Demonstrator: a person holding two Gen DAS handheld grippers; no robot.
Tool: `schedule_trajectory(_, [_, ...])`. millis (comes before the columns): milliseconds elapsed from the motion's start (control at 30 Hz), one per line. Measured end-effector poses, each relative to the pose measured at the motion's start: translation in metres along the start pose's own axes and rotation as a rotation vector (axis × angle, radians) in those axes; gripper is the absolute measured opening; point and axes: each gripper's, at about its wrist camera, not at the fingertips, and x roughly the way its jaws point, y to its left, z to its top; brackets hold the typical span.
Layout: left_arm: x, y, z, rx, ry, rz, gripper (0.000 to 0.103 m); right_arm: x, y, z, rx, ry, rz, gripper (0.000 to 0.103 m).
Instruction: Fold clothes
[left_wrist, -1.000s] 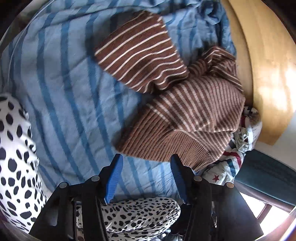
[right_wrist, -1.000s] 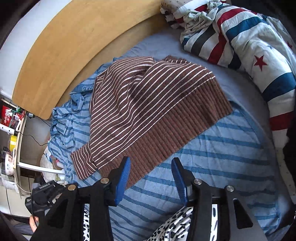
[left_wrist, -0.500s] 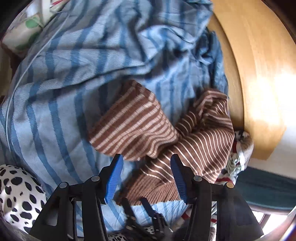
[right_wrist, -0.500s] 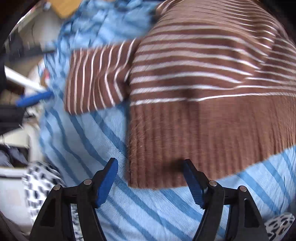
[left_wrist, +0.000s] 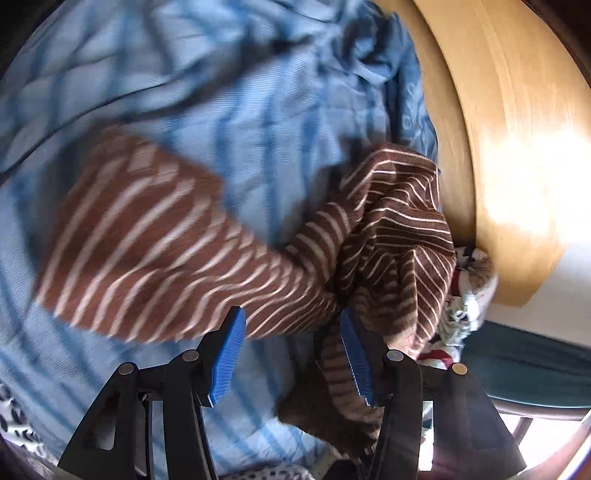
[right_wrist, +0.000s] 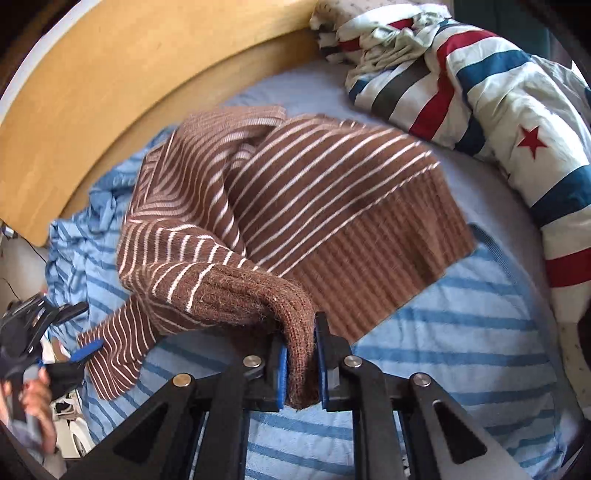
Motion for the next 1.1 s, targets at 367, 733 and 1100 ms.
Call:
schedule_trajectory(367, [0.119,-0.094,0.033,0.348,-0.011,0.377,0.024,0.038,0.033,-0.025,0.1,0.172,0.017,0.069])
schedule_trajectory(733, [-0.068,-0.118,0.113,0.366,-0.512,0.314,0.003,0.017,0.088,-0.032,0.191,0.132,0.254,0.078])
schedule_trajectory(1100, [-0.035,-0.026,0.16,0.15,-0.184,0.335,0.007,0.035,0.157,-0.035,0.177,0.205,0.34,0.084])
